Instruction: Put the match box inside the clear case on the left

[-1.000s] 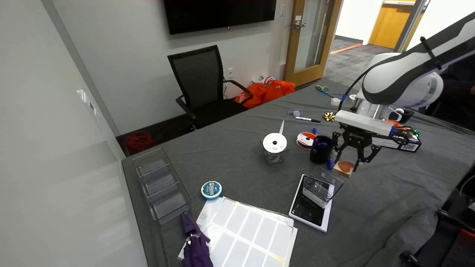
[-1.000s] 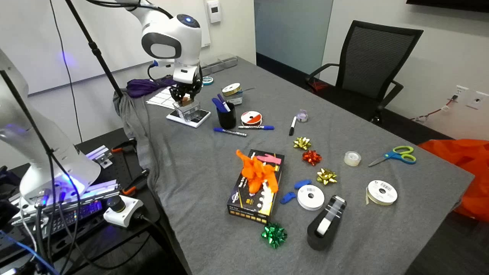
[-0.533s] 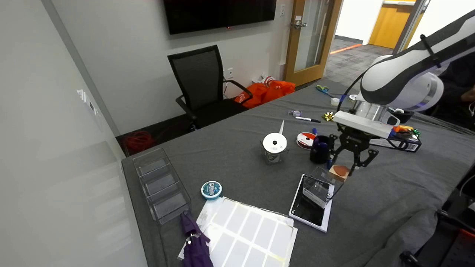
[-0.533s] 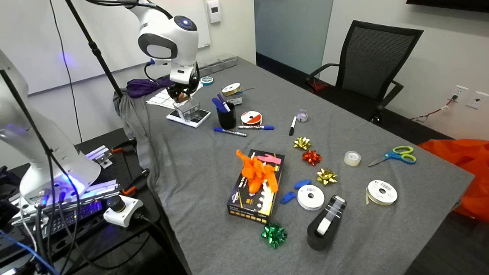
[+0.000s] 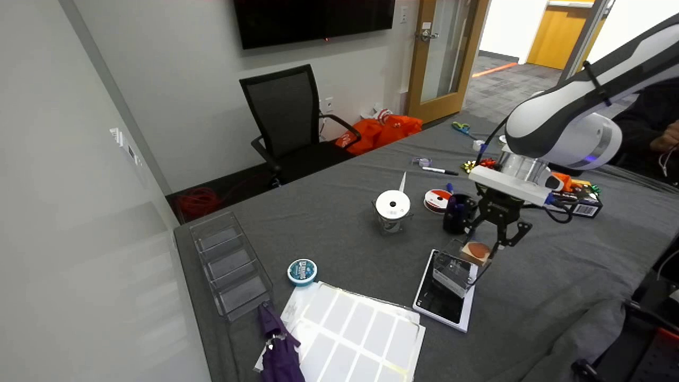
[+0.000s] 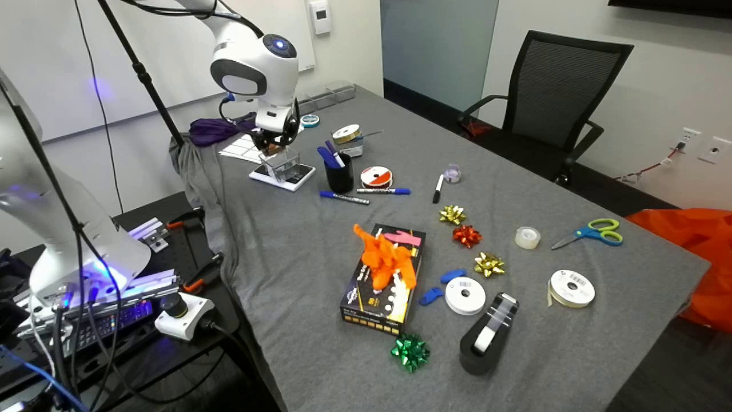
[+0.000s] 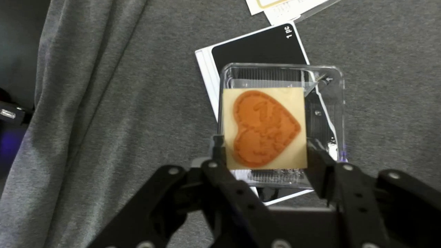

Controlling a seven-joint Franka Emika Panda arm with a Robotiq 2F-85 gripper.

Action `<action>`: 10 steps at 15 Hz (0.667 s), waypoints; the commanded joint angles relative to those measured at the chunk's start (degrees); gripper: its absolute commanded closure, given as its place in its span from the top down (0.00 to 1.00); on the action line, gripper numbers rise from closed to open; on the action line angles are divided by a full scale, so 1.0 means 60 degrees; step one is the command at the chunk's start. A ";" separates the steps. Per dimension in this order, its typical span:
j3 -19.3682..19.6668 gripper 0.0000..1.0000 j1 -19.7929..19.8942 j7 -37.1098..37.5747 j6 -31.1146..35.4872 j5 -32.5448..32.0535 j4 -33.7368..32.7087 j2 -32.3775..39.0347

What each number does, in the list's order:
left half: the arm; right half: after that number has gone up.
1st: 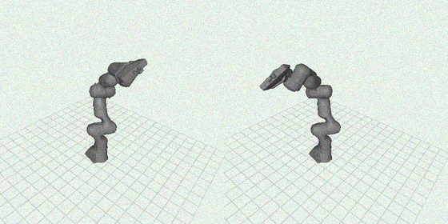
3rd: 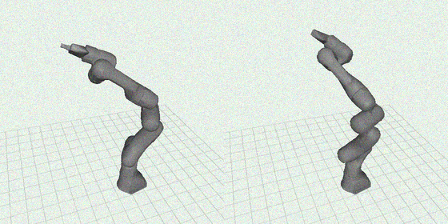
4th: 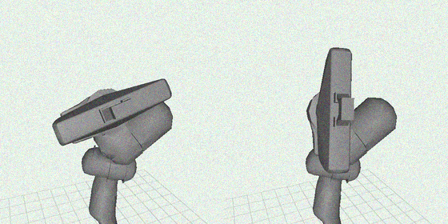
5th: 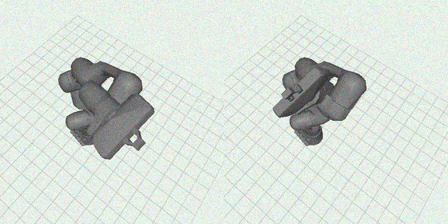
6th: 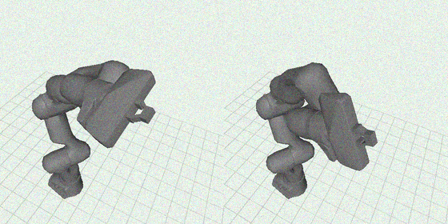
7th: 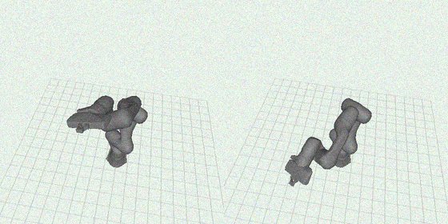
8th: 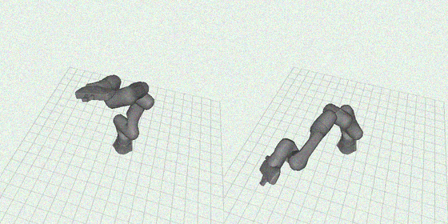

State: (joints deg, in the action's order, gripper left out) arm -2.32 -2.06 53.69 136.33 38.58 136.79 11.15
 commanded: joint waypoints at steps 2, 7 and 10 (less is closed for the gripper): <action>-0.0044 0.32 -0.0024 -0.0459 0.0322 0.0532 -0.0327 0.0573; -0.0041 0.84 -0.0049 -0.0771 0.0398 0.1142 -0.0462 0.0896; 0.0041 0.99 -0.0067 -0.0630 0.0179 0.1064 -0.0472 0.0830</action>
State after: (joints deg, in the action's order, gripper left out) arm -2.35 -2.17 50.88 137.67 43.91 134.54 15.82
